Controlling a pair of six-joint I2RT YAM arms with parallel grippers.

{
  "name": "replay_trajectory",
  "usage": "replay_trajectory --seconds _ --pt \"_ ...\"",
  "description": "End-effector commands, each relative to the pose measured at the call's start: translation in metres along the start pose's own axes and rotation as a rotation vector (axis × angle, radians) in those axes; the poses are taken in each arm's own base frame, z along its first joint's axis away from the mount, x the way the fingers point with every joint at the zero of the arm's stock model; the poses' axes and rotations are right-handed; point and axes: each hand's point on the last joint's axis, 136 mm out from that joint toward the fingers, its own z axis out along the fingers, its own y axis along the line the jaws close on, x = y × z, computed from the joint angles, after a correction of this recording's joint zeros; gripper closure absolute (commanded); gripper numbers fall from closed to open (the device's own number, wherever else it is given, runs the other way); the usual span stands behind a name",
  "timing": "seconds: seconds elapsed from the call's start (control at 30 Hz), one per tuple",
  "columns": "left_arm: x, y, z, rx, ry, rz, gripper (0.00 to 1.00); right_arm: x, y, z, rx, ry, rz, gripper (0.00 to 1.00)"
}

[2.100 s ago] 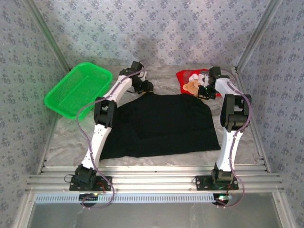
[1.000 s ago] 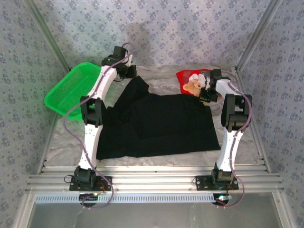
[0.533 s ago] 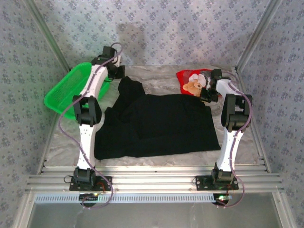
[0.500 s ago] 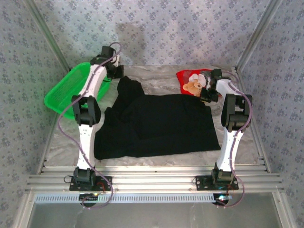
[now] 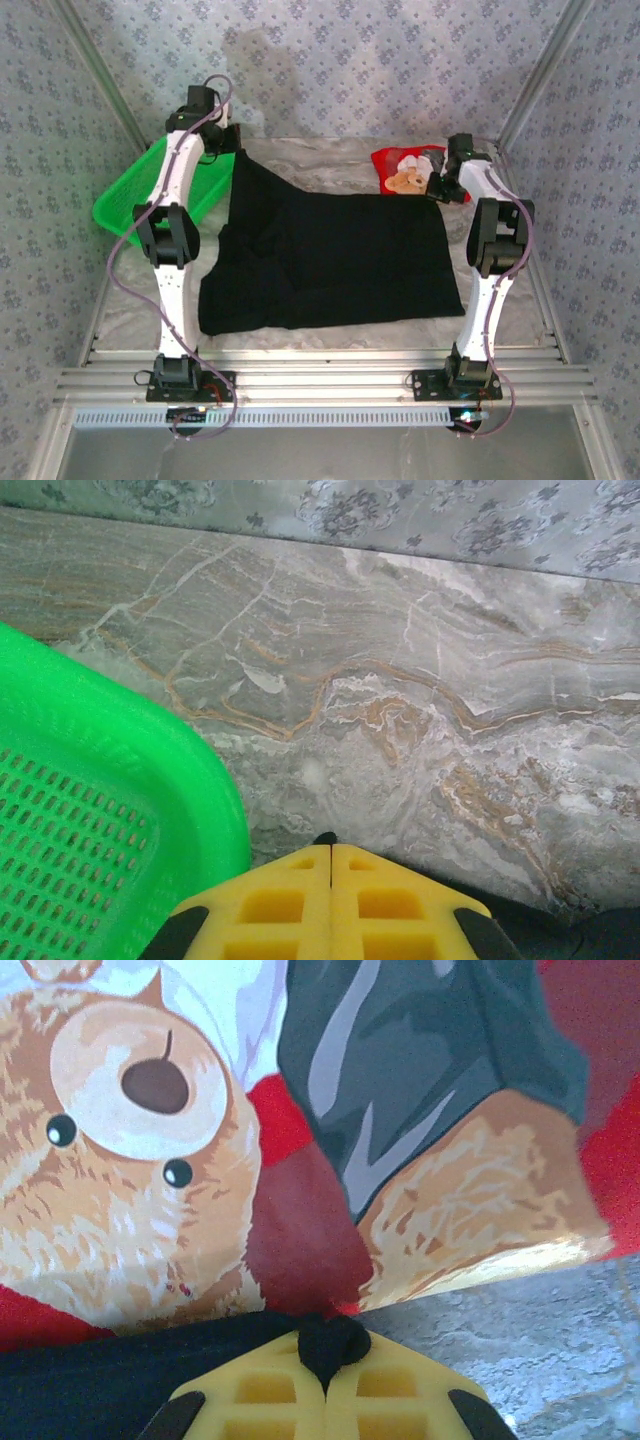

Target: Fold and stack the t-shirts

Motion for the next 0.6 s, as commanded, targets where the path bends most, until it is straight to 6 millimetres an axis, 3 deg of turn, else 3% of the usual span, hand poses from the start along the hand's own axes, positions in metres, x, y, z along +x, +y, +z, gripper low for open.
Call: replay_trajectory --seconds 0.0,0.23,0.57 --pt "-0.036 0.002 -0.033 0.016 -0.114 0.011 1.0 -0.03 -0.011 -0.027 0.041 -0.097 0.036 1.0" --pt "-0.052 -0.005 -0.031 0.069 -0.164 0.005 1.0 -0.049 -0.02 -0.036 0.053 -0.143 0.06 1.0" --pt "-0.059 -0.008 -0.023 0.103 -0.18 -0.03 1.0 -0.057 -0.018 -0.029 0.051 -0.14 0.072 1.0"
